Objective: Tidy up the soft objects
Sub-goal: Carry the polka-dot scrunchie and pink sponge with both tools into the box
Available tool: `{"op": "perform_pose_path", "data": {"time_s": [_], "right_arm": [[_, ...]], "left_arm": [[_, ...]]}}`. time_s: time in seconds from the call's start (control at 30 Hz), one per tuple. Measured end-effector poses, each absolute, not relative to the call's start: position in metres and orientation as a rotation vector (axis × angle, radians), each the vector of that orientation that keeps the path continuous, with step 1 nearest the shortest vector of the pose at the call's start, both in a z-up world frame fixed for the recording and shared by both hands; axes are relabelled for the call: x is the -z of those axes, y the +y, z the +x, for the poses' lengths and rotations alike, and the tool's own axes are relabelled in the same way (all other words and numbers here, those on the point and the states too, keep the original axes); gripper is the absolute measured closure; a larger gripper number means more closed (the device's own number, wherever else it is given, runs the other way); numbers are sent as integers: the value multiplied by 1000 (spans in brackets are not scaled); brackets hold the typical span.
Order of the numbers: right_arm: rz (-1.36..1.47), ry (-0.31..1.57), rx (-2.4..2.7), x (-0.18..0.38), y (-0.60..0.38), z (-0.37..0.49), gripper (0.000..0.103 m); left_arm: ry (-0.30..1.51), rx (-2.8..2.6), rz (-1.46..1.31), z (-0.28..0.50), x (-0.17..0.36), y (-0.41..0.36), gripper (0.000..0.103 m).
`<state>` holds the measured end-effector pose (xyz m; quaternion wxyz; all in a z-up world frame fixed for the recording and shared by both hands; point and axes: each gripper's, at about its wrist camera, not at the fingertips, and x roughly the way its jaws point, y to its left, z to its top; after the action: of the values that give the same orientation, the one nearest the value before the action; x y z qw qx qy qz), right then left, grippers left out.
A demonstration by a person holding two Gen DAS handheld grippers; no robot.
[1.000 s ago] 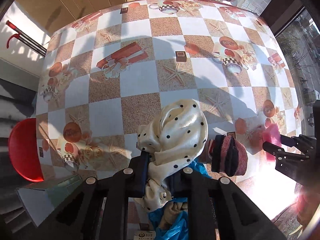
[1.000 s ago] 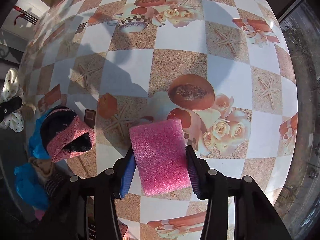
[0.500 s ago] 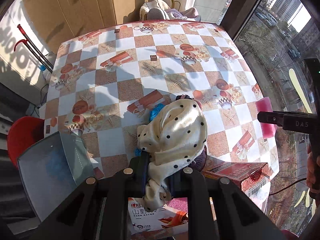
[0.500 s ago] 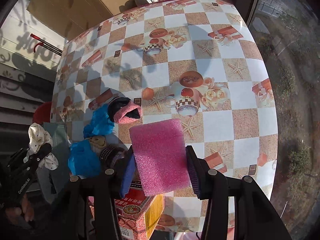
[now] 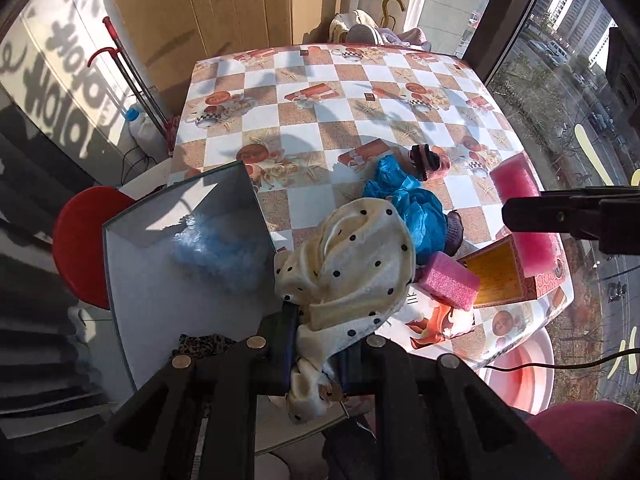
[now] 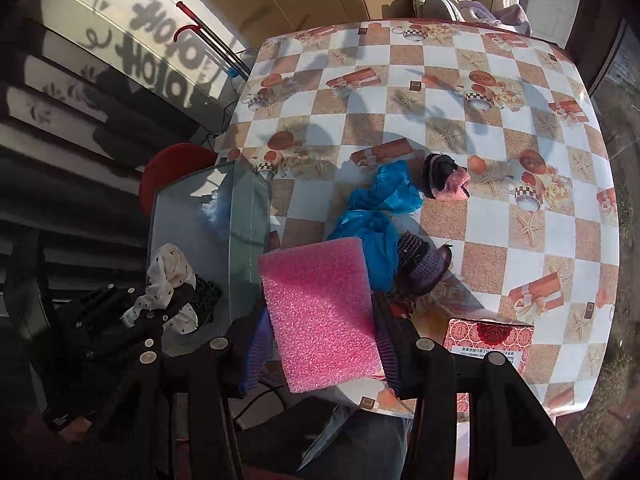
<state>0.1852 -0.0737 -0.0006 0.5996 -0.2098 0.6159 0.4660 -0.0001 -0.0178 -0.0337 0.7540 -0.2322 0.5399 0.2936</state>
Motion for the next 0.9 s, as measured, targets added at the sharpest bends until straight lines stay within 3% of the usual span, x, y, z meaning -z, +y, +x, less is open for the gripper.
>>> {"op": "perform_pose_path", "data": {"time_s": [0.47,0.9], "right_arm": [[-823,1390,-1341,30,25,50,53],[-991,1430,-1354,72,31,11,53]], "left_arm": [[1122,-938,-748,-131,56,-2,85],[1209,-928,-841,-139,96,-6,85]]}}
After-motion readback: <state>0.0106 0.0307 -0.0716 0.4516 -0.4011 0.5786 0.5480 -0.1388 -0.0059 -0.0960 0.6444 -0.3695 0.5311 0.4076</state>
